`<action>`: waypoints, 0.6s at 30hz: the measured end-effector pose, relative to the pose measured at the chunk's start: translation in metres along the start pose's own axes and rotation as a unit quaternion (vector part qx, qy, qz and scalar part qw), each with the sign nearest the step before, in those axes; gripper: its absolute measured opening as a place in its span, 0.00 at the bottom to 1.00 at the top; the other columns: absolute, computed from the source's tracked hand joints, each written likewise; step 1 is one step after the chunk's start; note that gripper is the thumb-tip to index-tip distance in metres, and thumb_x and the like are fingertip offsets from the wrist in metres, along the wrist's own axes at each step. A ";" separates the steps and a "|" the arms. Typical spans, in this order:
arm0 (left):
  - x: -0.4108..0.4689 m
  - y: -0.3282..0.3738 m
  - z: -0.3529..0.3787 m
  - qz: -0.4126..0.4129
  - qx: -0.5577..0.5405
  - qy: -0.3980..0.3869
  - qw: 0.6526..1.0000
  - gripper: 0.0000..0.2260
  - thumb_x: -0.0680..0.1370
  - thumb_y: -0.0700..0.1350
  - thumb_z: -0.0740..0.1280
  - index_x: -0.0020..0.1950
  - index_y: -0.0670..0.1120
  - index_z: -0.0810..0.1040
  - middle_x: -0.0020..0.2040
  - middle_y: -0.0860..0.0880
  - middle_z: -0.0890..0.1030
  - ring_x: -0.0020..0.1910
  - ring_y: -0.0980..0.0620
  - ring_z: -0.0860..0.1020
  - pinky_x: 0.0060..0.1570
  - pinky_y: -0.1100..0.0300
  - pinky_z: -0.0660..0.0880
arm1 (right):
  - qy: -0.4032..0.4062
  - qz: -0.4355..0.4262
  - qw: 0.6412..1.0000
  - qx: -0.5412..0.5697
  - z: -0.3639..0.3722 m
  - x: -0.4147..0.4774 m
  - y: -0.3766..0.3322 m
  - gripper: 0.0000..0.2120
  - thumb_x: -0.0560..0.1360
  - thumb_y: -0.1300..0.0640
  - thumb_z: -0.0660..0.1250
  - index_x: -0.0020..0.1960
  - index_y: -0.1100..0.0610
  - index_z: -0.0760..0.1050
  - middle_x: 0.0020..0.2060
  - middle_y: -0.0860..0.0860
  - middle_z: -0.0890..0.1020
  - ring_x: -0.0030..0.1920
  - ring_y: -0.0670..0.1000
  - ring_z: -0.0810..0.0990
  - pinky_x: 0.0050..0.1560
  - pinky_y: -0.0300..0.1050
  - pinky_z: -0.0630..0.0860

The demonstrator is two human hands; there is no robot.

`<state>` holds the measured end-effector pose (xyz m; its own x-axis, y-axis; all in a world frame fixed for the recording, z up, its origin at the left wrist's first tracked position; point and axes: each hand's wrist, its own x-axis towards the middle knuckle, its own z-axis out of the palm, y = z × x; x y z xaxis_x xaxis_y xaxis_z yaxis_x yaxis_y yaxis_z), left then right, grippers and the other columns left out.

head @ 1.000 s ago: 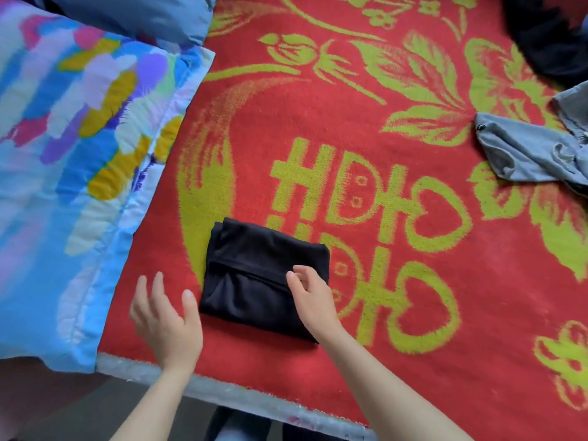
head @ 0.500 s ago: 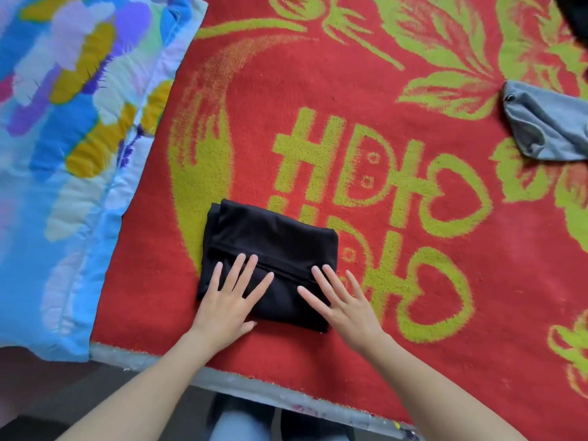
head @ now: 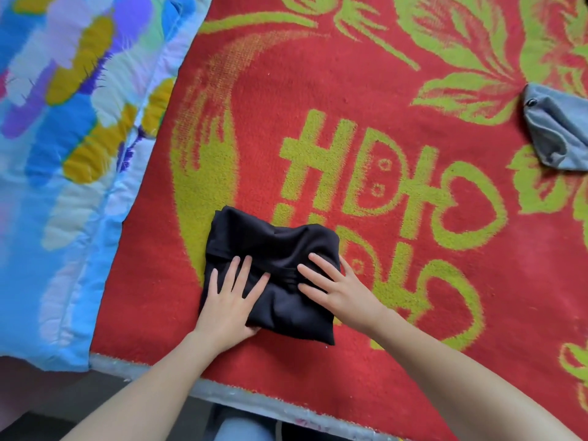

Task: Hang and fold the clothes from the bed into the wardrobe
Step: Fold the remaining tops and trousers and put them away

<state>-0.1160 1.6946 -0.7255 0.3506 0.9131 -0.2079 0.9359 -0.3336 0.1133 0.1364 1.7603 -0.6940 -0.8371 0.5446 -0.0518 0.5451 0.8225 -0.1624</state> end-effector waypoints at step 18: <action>0.065 -0.001 -0.056 0.011 -0.166 0.300 0.939 0.19 0.68 0.36 0.56 0.58 0.45 0.72 0.46 0.47 0.84 0.43 0.49 0.82 0.39 0.59 0.69 | 0.052 0.008 0.997 0.059 -0.108 0.005 0.025 0.15 0.74 0.67 0.59 0.59 0.61 0.77 0.53 0.58 0.82 0.57 0.65 0.78 0.47 0.58 0.79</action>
<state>-0.0963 1.7677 -0.6844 0.1939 0.9083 0.3707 0.8318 -0.3526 0.4287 0.1506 1.8014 -0.5921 -0.8162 0.5759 0.0467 0.5433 0.7924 -0.2773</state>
